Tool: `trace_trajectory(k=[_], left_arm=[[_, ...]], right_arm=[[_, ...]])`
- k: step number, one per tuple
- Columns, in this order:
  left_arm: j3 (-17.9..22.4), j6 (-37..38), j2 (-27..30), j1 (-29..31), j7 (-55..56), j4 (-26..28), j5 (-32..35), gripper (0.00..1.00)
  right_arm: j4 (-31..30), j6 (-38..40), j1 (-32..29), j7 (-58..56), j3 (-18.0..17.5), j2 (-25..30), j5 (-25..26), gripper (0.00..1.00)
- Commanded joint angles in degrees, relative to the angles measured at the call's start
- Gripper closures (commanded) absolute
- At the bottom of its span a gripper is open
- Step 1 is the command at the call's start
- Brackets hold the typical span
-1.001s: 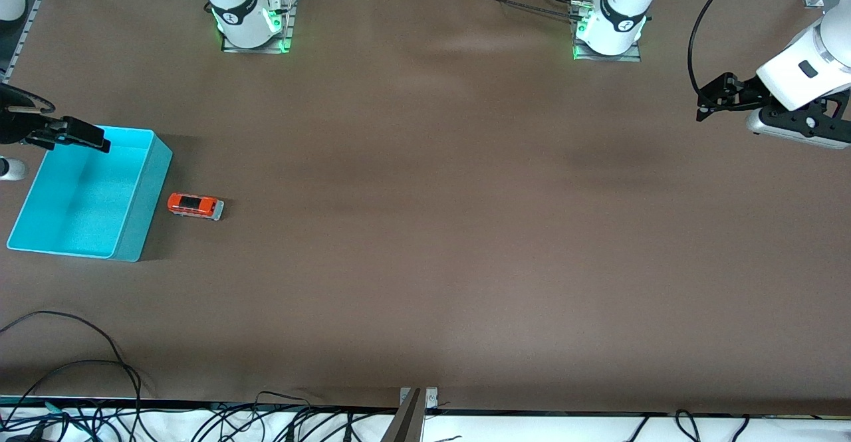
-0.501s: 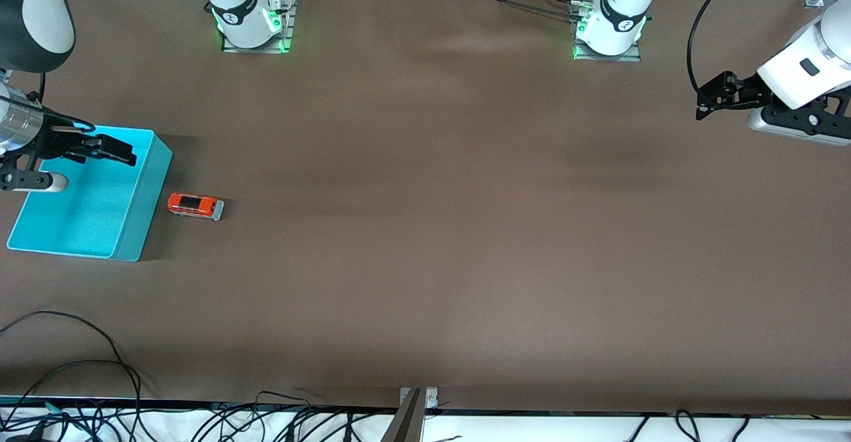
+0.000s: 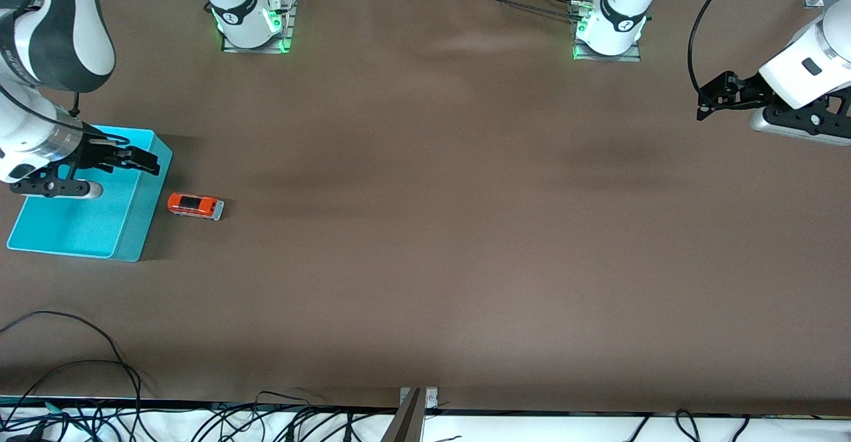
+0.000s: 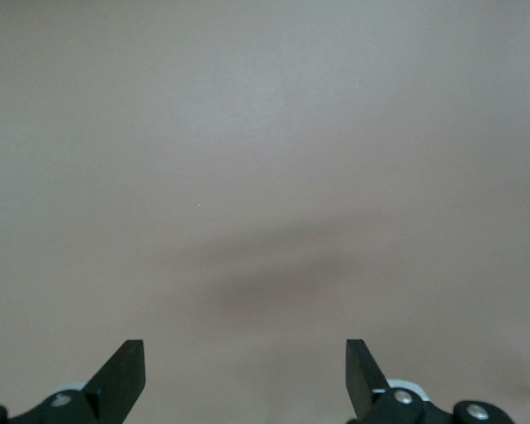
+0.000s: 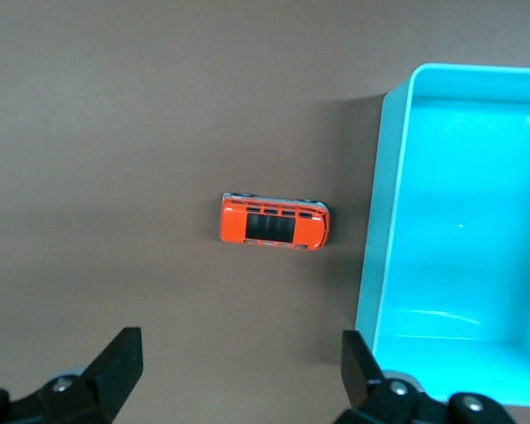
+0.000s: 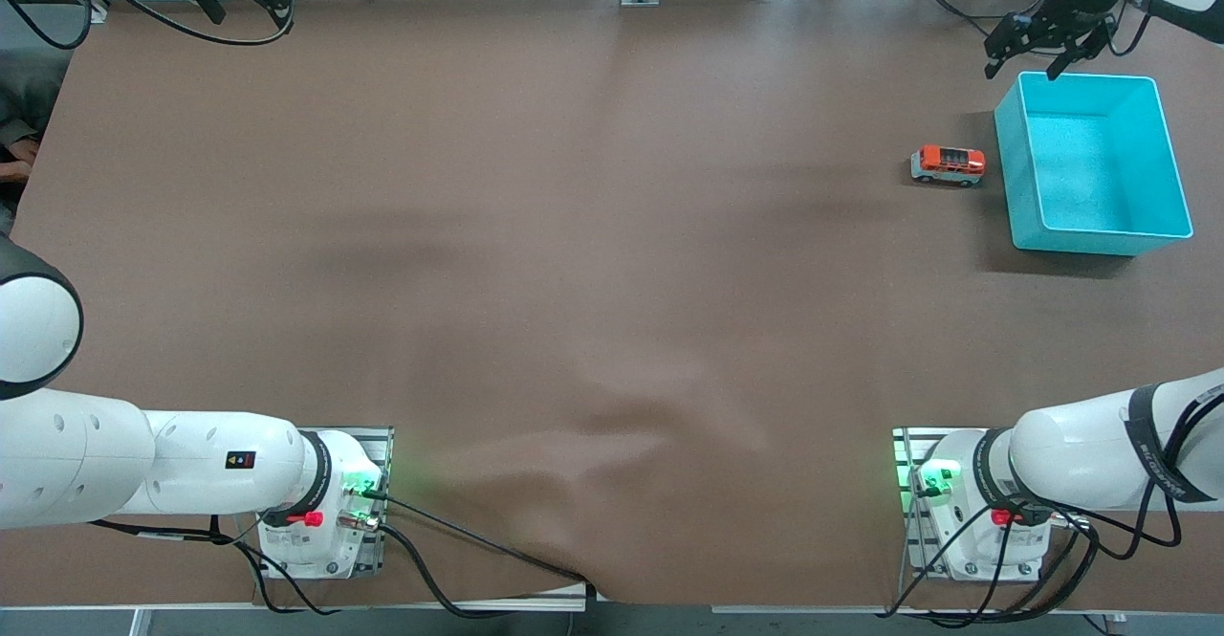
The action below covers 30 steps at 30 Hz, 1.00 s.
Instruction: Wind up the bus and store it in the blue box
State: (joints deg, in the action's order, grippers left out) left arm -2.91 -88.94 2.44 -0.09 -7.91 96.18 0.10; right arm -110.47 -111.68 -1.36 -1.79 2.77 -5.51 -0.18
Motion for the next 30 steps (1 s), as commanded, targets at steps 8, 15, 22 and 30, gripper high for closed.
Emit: trace_trajectory(k=[8, 15, 22, 30], left_arm=[[0.18, 2.54, -0.77, -0.09, 0.09, -2.13, -1.42, 0.0], [0.09, 2.63, -0.68, -0.09, 0.09, -2.22, -1.33, 0.0], [0.18, 2.54, -0.77, -0.09, 0.0, -2.22, -1.42, 0.0], [0.09, 2.54, -0.77, -0.18, 0.0, -2.22, -1.42, 0.0]], right_arm=[[-9.67, -10.47, 0.13, 0.65, -0.14, 1.82, -0.7, 0.0], [-14.07, -16.72, 0.13, 0.65, -0.14, 1.12, -0.7, 0.0], [-16.09, -18.48, 0.13, 0.65, -0.14, 0.68, -0.7, 0.0], [-18.29, -21.65, 0.13, 2.57, -0.14, -0.64, -0.79, 0.0]])
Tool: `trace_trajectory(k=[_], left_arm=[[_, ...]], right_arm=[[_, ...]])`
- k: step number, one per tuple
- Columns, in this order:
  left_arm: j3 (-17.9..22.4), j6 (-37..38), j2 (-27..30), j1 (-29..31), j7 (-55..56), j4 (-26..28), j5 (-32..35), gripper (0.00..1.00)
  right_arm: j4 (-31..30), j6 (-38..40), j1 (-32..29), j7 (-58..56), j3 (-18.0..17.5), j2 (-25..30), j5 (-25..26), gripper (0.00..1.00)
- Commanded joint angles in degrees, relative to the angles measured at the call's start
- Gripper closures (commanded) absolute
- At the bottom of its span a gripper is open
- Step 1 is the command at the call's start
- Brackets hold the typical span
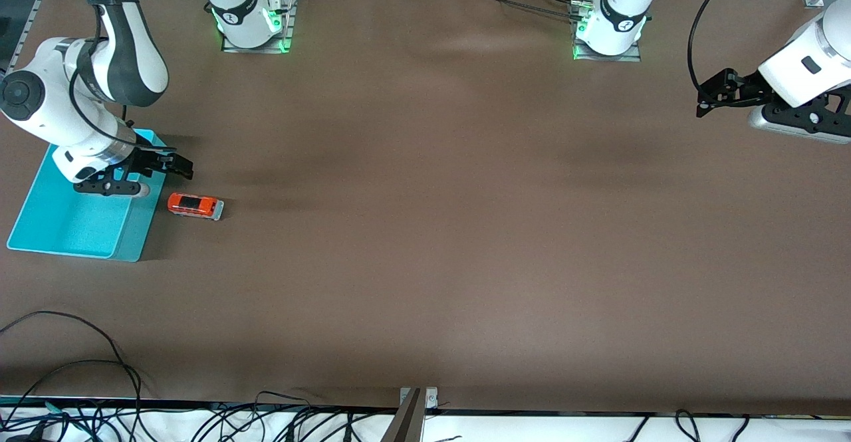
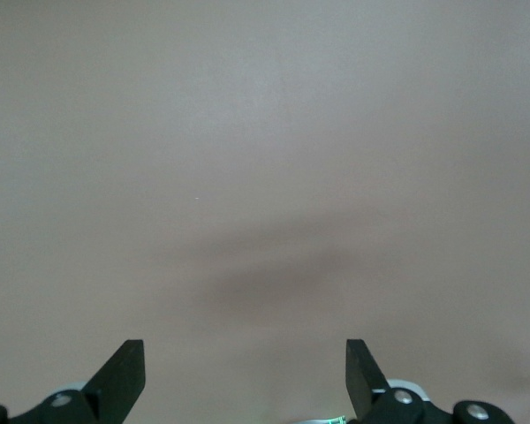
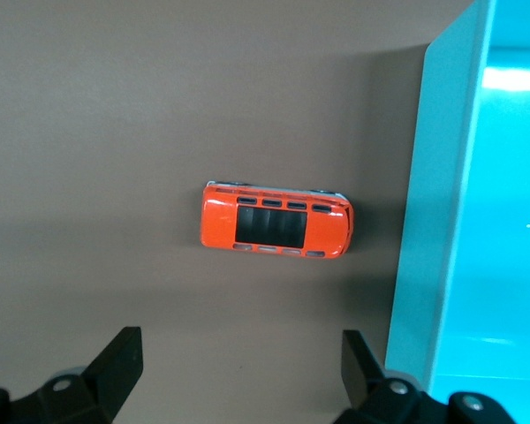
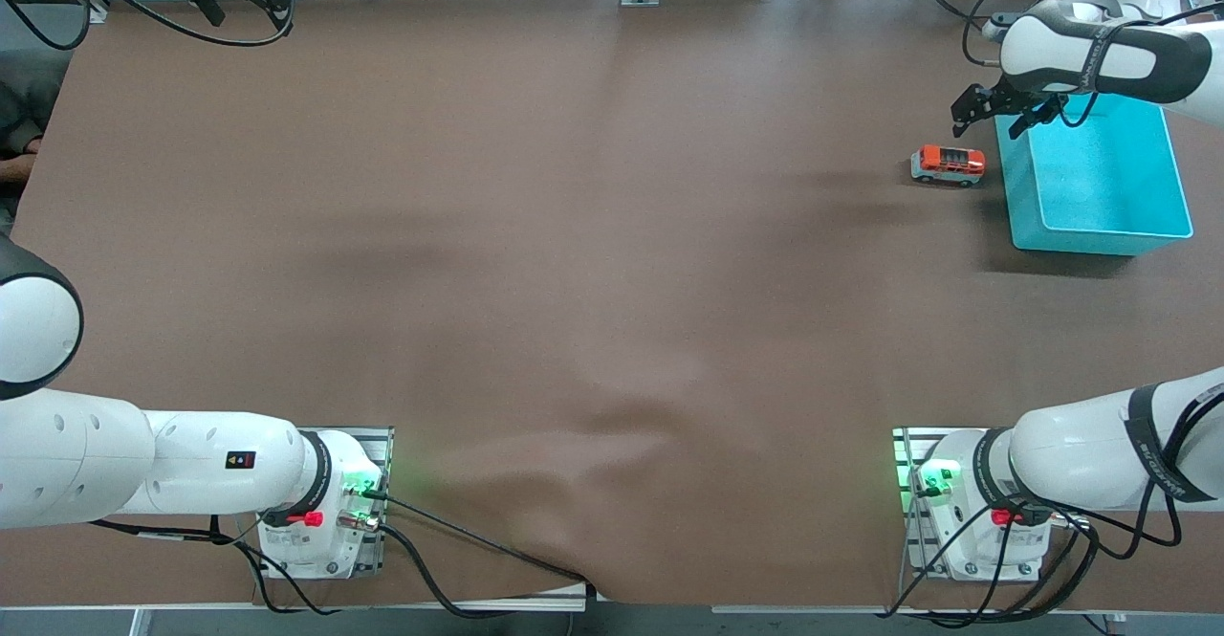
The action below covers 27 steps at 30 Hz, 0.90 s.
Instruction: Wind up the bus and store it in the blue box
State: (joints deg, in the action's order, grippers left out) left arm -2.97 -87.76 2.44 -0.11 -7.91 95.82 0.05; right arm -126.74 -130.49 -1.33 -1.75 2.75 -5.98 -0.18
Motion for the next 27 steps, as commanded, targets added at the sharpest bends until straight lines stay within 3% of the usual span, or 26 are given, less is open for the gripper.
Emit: trace_trajectory(k=[1, 4, 12, 27], left_arm=[[0.16, 1.36, -0.77, -0.15, 0.0, -1.87, -1.37, 0.0], [0.16, 1.45, -0.77, -0.15, 0.0, -1.87, -1.37, 0.0], [0.16, 1.45, -0.77, -0.15, 0.09, -1.87, -1.37, 0.0], [0.16, 1.45, -0.77, -0.24, 0.09, -1.87, -1.37, 0.0]], right_arm=[[-2.11, -3.1, 0.1, 5.15, -0.12, -0.43, -0.78, 0.0], [-2.11, -4.68, 0.1, 13.77, -0.12, -1.75, -0.61, 0.0], [-2.2, -7.49, 0.1, 18.79, -0.12, -4.56, -0.69, 0.0], [-2.11, -17.24, 0.1, 43.39, -0.12, -9.66, -0.61, 0.0]])
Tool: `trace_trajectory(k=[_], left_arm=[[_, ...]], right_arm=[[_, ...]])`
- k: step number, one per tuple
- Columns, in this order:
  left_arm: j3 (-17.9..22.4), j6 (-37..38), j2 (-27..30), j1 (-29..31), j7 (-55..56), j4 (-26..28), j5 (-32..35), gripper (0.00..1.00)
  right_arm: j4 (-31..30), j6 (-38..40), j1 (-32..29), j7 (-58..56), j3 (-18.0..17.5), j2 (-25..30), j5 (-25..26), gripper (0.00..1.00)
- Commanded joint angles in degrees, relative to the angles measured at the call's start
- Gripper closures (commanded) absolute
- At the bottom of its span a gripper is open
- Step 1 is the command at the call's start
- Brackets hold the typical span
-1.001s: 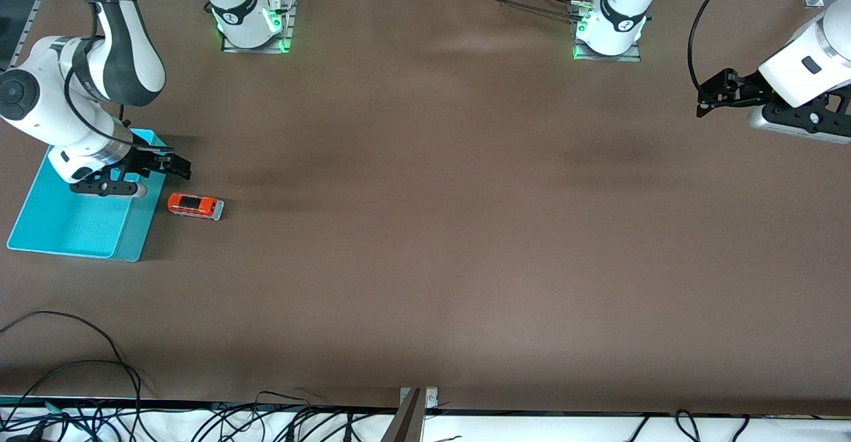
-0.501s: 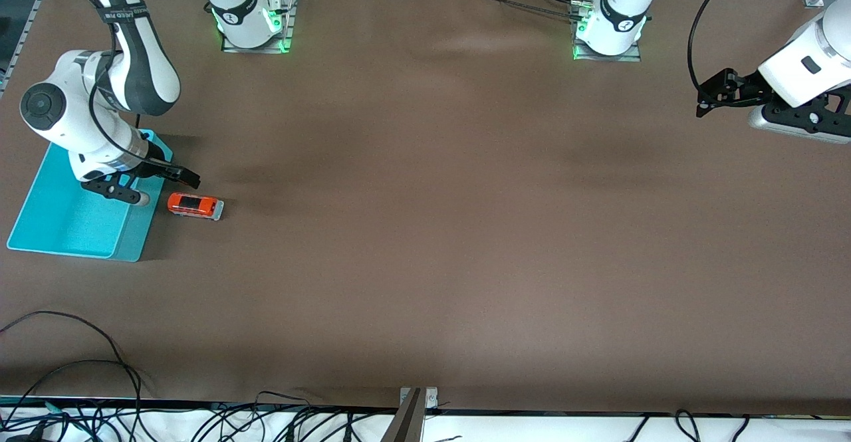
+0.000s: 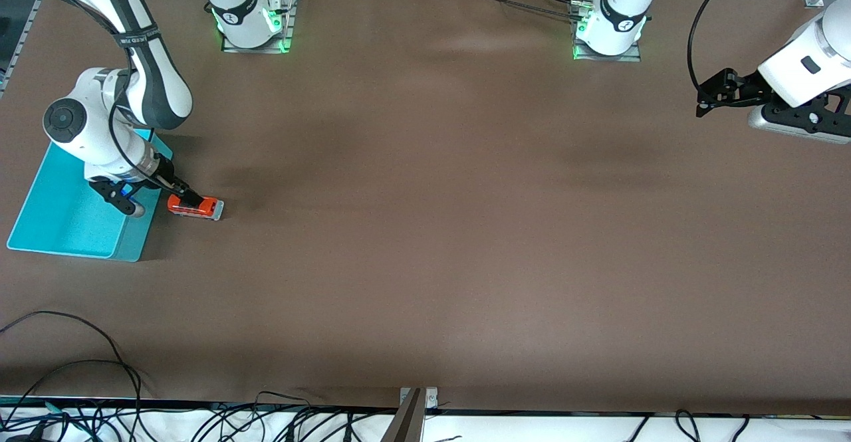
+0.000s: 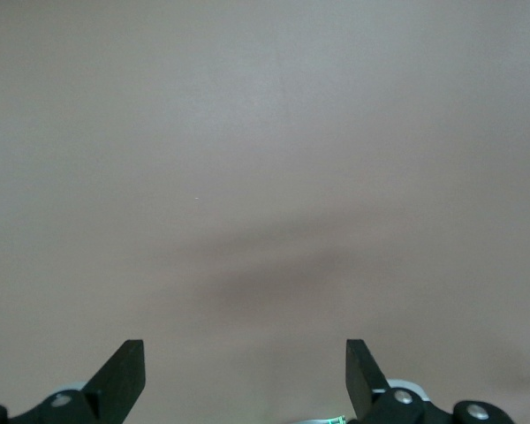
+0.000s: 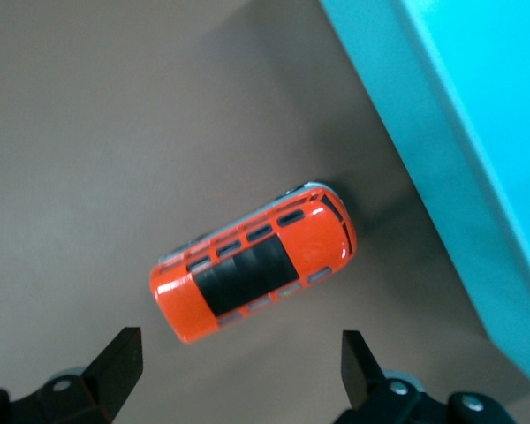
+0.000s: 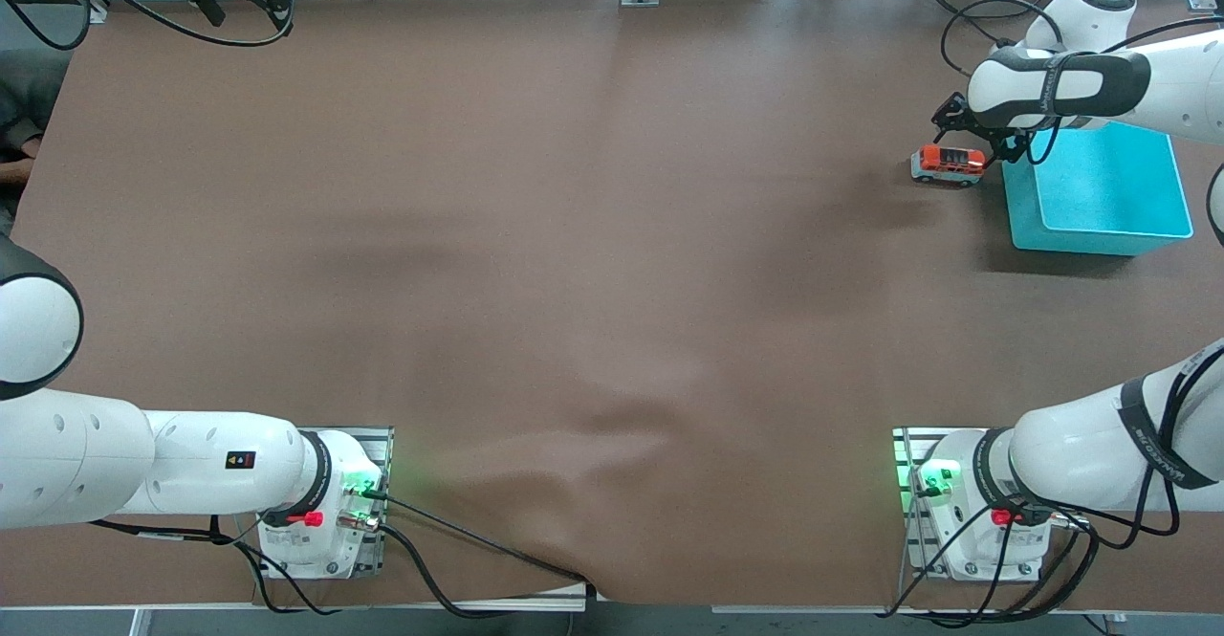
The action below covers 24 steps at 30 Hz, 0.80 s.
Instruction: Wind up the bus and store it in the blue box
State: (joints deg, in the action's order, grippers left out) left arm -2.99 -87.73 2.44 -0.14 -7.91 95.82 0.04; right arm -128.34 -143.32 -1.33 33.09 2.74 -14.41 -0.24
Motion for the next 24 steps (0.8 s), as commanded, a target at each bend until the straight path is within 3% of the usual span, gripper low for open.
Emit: trace_trajectory(k=[1, 8, 24], left_arm=[[0.17, 1.42, -0.77, -0.13, 0.09, -1.87, -1.36, 0.0], [0.17, 1.42, -0.77, -0.3, 0.09, -1.87, -1.36, 0.0], [0.09, 1.42, -0.77, -0.65, 0.18, -1.87, -1.36, 0.0]], right_arm=[[-0.42, -5.38, 0.19, 10.14, -0.1, -1.58, -0.46, 0.0], [0.63, -9.35, 0.36, 19.9, -0.45, -2.99, 0.15, 0.0], [1.86, -9.43, 0.54, 24.83, -0.45, -5.19, -0.29, 0.0]])
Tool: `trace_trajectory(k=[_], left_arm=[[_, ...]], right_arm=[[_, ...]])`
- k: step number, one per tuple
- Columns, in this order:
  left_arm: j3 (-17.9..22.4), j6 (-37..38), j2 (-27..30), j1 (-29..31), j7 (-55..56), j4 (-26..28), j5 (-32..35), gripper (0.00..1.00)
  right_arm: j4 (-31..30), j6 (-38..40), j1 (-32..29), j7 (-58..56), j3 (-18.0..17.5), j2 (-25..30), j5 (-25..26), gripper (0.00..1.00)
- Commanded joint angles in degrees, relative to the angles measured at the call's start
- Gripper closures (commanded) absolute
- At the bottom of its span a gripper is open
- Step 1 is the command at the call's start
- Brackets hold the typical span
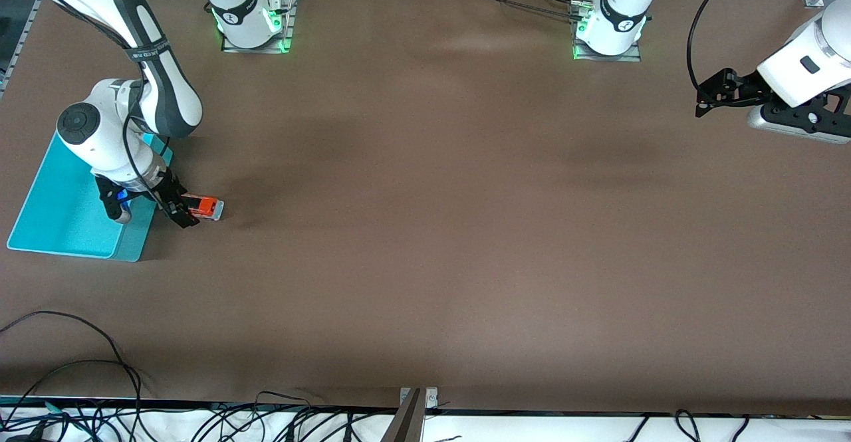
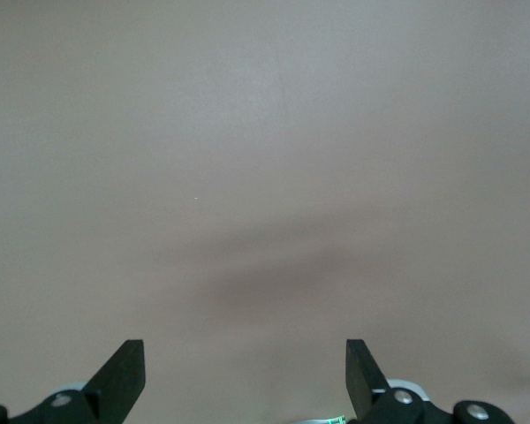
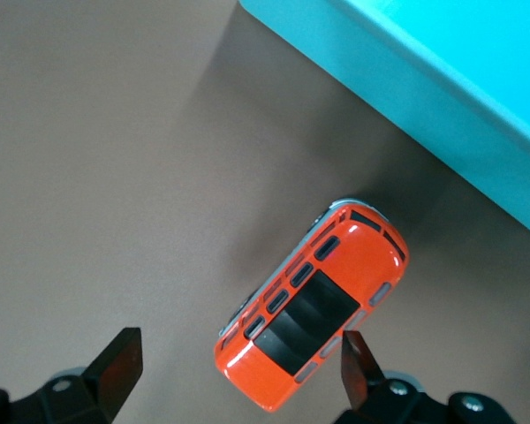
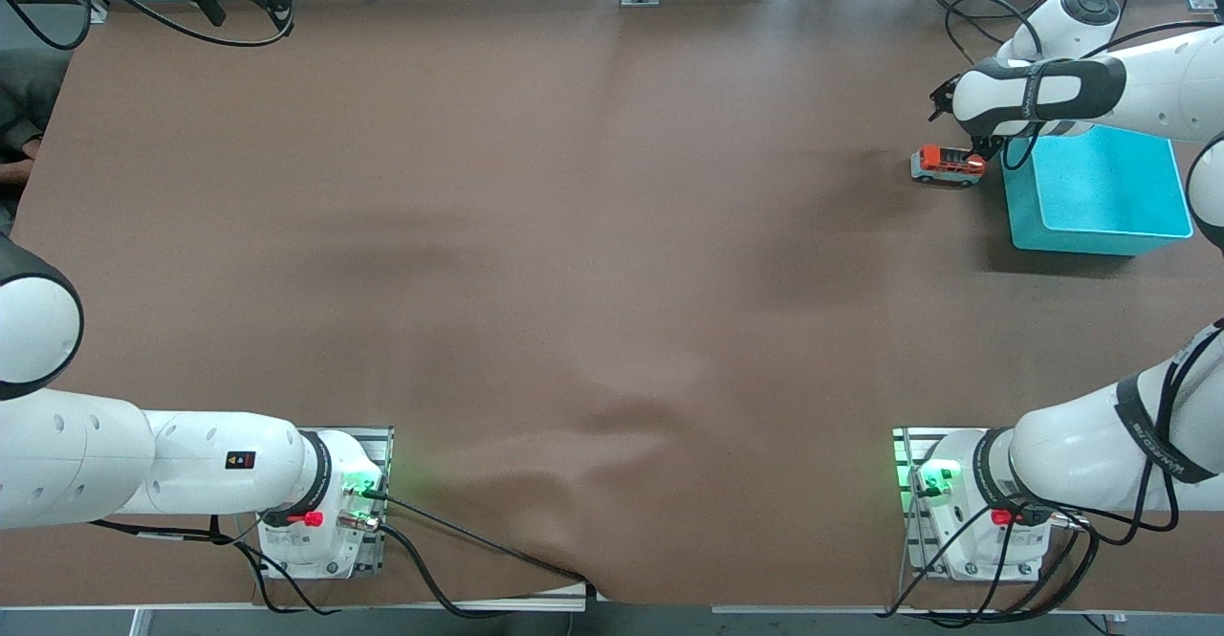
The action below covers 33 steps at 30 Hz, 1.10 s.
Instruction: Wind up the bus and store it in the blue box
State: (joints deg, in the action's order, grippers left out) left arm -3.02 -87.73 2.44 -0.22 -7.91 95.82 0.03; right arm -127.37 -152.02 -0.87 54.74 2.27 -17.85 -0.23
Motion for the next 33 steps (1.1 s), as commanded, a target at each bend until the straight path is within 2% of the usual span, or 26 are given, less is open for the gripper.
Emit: trace_trajectory(k=[1, 10, 33], left_arm=[[0.12, 1.42, -0.77, -0.57, 0.18, -1.95, -1.35, 0.0], [0.12, 1.42, -0.68, -0.66, 0.18, -1.95, -1.35, 0.0], [-0.41, 1.59, -0.68, -0.66, 0.36, -1.95, -1.35, 0.0]], right_arm=[[0.9, -0.9, 0.08, 3.7, 0.01, -2.01, -0.3, 0.0], [1.07, -2.84, 0.08, 8.28, 0.1, -4.12, -0.3, 0.0], [1.34, -8.11, -1.15, 8.45, 0.63, -9.39, -0.48, 0.0]])
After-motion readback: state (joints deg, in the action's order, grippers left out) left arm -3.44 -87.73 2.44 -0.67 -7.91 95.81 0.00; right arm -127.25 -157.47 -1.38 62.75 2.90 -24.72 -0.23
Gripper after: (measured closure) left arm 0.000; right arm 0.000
